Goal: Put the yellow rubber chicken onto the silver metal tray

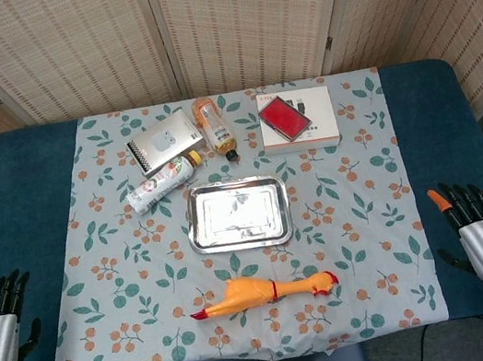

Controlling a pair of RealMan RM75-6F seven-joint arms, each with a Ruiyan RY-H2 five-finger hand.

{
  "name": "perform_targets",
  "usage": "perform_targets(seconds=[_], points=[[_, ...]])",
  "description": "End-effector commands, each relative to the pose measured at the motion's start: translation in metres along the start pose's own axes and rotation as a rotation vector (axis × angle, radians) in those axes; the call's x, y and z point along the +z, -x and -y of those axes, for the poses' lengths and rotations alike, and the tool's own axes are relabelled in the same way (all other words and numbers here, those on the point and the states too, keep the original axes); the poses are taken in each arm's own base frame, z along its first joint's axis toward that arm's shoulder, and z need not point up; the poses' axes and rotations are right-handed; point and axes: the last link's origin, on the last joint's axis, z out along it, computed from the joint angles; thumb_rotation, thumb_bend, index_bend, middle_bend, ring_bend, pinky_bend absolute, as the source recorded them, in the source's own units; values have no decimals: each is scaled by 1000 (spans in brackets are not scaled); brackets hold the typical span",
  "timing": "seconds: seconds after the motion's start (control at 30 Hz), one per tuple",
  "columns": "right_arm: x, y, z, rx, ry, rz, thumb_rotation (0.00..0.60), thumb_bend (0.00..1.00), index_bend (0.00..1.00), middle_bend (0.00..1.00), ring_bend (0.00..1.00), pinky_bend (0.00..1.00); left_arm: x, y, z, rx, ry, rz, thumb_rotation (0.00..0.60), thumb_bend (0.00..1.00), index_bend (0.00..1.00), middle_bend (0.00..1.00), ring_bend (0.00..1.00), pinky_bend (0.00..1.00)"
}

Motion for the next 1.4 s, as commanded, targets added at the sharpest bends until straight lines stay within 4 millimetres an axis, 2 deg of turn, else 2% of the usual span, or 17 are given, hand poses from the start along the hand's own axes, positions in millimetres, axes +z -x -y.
perform_targets(seconds=[0.03, 0.17, 0.27, 0.4, 0.53, 0.8, 1.0, 1.4], points=[[-1, 1, 0, -9, -1, 25, 600, 163, 0, 0, 0, 0, -1, 0, -1, -1, -2, 4, 600, 444, 0, 0, 0, 20], [-1, 6, 3, 7, -13, 73, 600, 163, 0, 0, 0, 0, -2, -1, -6, -7, 11, 0, 600, 444, 0, 0, 0, 21], [0, 13, 12, 69, -48, 140, 600, 163, 0, 0, 0, 0, -1, 0, -7, -14, 22, 7, 600, 446, 0, 0, 0, 21], [11, 22, 38, 121, -134, 226, 600, 163, 0, 0, 0, 0, 0, 2, -5, -17, 21, 22, 600, 445, 0, 0, 0, 21], [29, 29, 79, 155, -242, 316, 600, 163, 17, 0, 0, 0, 2, 1, -5, -24, 22, 33, 600, 444, 0, 0, 0, 21], [61, 56, 147, 184, -362, 432, 600, 163, 237, 0, 0, 0, -1, 0, -4, -30, 19, 41, 600, 446, 0, 0, 0, 21], [77, 75, 178, 207, -372, 468, 600, 163, 347, 0, 0, 0, 1, 0, -3, -35, 17, 48, 600, 446, 0, 0, 0, 21], [88, 100, 218, 219, -371, 510, 600, 163, 380, 0, 0, 0, 0, -3, -1, -55, 22, 51, 600, 446, 0, 0, 0, 23]])
